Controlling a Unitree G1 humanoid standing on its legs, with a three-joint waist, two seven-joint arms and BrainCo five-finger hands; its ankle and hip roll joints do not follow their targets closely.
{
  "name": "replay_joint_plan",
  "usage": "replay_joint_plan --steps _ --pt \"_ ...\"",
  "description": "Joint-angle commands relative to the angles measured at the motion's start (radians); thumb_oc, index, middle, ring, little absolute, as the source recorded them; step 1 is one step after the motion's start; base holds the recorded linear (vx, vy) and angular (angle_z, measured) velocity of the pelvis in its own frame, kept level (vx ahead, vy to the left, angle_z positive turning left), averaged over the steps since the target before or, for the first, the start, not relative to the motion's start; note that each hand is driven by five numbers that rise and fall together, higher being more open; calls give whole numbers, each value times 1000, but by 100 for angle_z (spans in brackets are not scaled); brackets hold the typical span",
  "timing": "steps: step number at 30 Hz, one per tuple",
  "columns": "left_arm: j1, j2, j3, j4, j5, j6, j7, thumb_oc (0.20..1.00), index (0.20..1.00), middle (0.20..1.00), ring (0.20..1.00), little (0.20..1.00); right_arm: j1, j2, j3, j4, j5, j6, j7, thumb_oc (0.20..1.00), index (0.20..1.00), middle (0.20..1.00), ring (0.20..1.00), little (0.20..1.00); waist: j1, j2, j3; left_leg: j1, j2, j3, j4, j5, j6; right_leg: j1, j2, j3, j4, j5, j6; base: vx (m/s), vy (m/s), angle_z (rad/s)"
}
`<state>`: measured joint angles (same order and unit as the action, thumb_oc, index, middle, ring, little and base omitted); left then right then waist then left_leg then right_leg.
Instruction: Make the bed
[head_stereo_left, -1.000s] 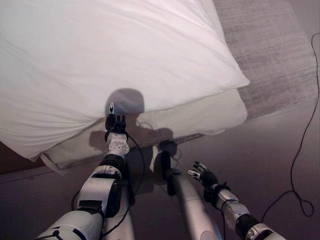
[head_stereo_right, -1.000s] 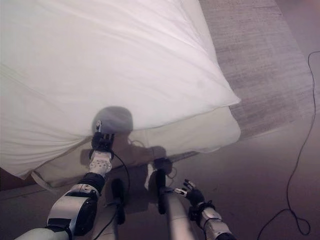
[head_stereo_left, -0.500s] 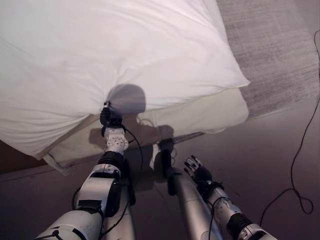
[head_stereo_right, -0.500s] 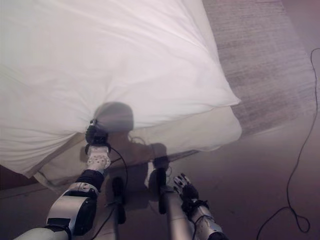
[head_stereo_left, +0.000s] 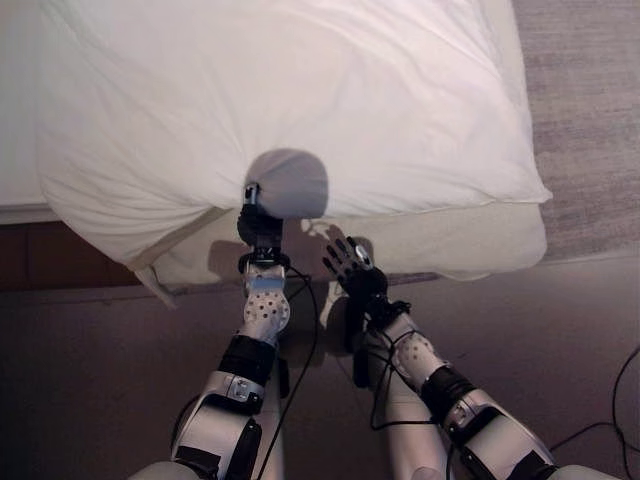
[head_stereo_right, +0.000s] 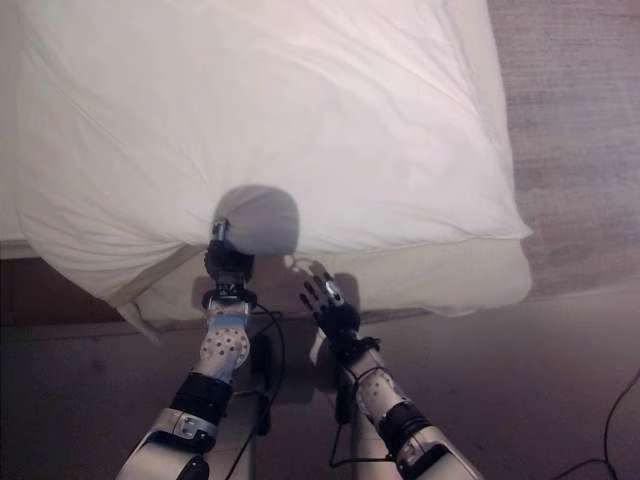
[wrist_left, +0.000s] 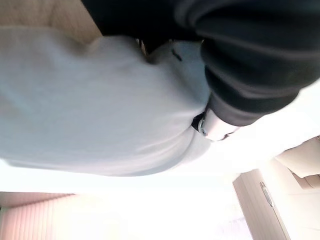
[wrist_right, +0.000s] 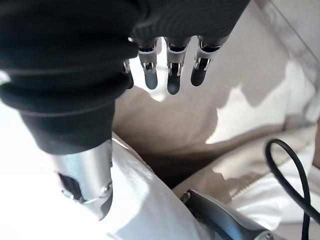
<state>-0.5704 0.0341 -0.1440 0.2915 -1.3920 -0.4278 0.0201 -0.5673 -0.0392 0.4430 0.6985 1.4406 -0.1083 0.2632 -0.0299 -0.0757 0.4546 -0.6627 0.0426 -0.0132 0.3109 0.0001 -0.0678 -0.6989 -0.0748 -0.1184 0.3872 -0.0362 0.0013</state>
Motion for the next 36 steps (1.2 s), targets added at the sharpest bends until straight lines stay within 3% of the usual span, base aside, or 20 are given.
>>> replay_joint_plan --steps 1,7,16,24,28,31,36 --pt "-9 -36 -64 -202 30 -33 -50 200 200 200 200 200 4 3 -2 -111 68 17 33 1000 1000 1000 1000 1000 17 44 -20 -42 -58 -7 10 0 22 38 7 -8 -87 38 93 -5 -19 10" --pt "40 3 -32 -288 82 -57 -9 200 200 200 200 200 -52 7 -46 -146 133 -8 13 1000 1000 1000 1000 1000 46 58 -14 -42 -66 -22 5 3 24 36 2 -22 -78 30 91 7 -6 8" --pt "96 51 116 -345 191 -136 108 200 200 200 200 200 -67 -34 -246 -267 190 -137 -7 1000 1000 1000 1000 1000 59 78 -21 -45 -73 -34 -6 6 27 27 -9 -36 -68 20 98 3 12 6" --pt "140 108 227 -318 282 -150 169 200 200 200 200 200 -55 -108 -392 -326 166 -213 -43 1000 1000 1000 1000 1000 59 82 -42 -49 -71 -32 -5 6 32 17 -11 -36 -58 17 99 1 8 1" --pt "136 114 250 -317 281 -162 191 200 200 200 200 200 -53 -138 -419 -322 153 -218 -67 1000 1000 1000 1000 1000 55 81 -47 -51 -70 -32 -5 6 33 12 -11 -34 -54 17 101 0 0 0" --pt "127 137 286 -300 312 -173 268 200 200 200 200 200 -54 -174 -472 -306 139 -252 -128 1000 1000 1000 1000 1000 48 82 -54 -52 -67 -29 -4 7 30 9 -13 -35 -52 18 103 0 0 0" --pt "107 142 308 -294 344 -185 330 200 200 200 200 200 -57 -199 -489 -294 133 -257 -152 1000 1000 1000 1000 1000 45 85 -56 -54 -65 -25 -8 10 27 5 -13 -32 -52 17 104 2 -1 -1"
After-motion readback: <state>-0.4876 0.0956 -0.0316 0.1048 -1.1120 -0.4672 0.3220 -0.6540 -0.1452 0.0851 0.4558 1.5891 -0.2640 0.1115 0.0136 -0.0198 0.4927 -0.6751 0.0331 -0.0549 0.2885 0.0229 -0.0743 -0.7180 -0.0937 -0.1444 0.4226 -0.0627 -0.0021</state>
